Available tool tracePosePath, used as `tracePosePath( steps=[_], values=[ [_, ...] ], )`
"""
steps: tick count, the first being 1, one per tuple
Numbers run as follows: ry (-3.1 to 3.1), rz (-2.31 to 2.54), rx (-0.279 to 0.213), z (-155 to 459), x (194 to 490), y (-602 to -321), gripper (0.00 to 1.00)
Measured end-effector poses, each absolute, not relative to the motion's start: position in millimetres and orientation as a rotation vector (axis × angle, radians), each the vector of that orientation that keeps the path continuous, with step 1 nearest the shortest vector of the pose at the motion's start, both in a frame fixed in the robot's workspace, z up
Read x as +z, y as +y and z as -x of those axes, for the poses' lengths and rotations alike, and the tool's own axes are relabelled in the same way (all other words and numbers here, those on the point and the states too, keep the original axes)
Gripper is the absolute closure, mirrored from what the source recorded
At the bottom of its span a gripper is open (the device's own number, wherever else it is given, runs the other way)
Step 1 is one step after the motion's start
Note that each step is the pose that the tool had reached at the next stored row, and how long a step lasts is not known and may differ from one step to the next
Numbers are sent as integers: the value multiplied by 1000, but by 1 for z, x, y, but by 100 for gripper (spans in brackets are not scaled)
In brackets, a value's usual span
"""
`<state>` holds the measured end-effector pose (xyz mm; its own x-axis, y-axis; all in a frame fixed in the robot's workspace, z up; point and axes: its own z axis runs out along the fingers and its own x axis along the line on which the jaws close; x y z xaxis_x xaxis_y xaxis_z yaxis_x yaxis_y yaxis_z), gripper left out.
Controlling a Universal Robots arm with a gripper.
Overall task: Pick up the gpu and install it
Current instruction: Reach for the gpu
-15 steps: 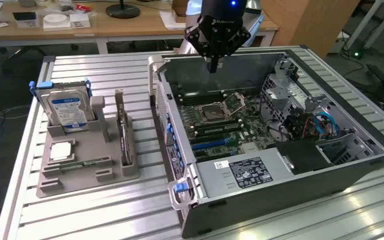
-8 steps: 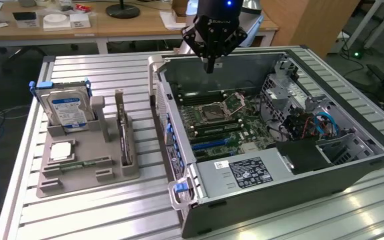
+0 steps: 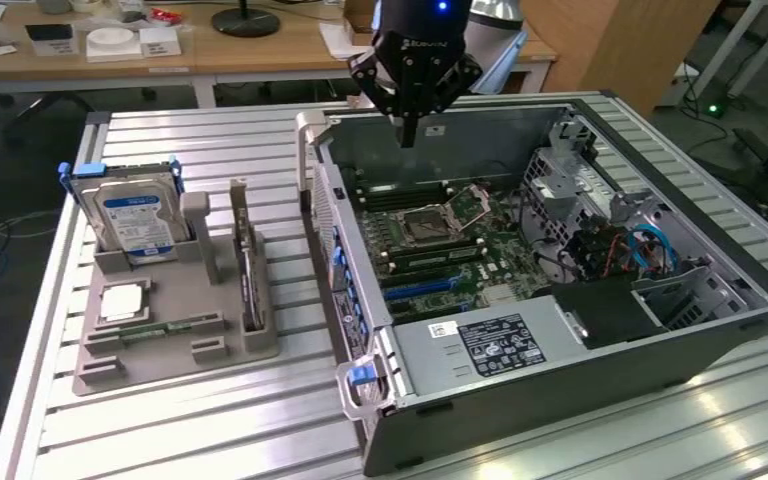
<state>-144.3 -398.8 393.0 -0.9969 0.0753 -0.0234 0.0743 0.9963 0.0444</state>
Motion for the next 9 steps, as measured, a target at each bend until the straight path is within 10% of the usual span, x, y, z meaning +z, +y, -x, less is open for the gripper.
tracePosePath(
  steps=[9],
  values=[
    [3114,-117,68,159,393,-399,89]
  ],
)
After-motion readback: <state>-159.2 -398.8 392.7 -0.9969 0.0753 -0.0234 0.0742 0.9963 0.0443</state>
